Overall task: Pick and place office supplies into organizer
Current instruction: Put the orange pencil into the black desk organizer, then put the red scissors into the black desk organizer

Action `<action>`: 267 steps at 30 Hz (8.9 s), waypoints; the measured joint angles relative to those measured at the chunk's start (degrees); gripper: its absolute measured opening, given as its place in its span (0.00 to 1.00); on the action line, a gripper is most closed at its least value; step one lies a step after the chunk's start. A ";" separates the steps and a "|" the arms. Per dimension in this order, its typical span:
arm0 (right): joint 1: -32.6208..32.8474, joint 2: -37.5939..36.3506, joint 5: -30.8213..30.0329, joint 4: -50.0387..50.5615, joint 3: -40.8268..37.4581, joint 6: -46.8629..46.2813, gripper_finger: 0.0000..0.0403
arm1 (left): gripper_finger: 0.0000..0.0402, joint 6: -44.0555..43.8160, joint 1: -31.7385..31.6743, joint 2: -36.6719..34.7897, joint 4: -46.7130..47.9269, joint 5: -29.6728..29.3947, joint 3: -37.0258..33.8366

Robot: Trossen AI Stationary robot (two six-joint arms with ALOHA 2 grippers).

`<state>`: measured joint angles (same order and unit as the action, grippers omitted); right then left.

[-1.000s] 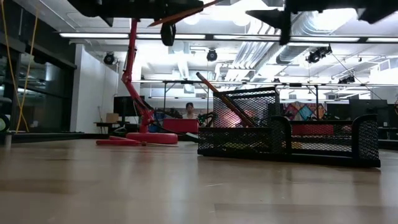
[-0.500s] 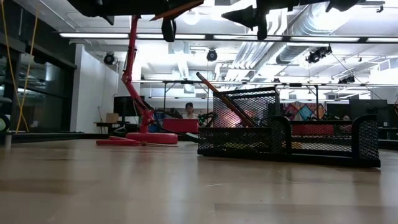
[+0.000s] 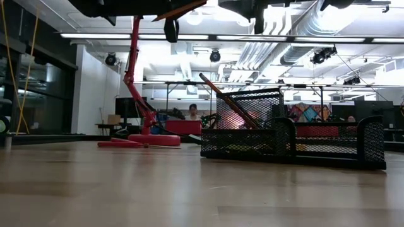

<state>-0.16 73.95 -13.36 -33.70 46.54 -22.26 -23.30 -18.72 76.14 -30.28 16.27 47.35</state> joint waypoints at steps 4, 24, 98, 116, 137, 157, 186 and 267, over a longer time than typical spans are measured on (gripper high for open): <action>0.02 0.02 1.55 -0.26 0.00 0.33 0.40 | 0.01 0.32 0.00 0.00 0.00 0.00 0.00; 2.04 -1.66 2.64 -1.59 -0.03 -1.83 0.01 | 0.17 4.42 -0.15 -0.66 0.43 2.82 -0.02; 15.19 6.78 -15.29 70.71 24.96 -13.38 0.26 | 0.36 31.22 -15.40 -9.42 44.20 9.49 -1.27; 14.93 3.50 -12.14 74.53 24.96 -12.21 0.23 | 0.36 52.56 -15.43 -9.09 63.52 -13.92 -1.25; 14.93 3.52 -12.61 77.60 24.96 -13.85 0.21 | 0.36 65.46 -15.40 7.55 70.66 -11.85 -1.27; 15.96 3.52 -15.59 76.00 24.96 -16.35 0.21 | 0.36 74.01 -15.42 11.93 66.98 -17.35 -1.27; 15.93 3.52 -17.73 75.87 24.96 -17.82 0.21 | 0.05 75.53 -15.44 19.65 70.12 -15.01 1.66; -15.09 8.39 45.83 57.54 24.96 -13.98 0.44 | 0.04 55.99 20.72 -7.63 83.48 -33.14 16.11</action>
<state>-15.25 82.34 32.47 23.84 71.50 -36.24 32.69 2.00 68.51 53.20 -16.87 63.46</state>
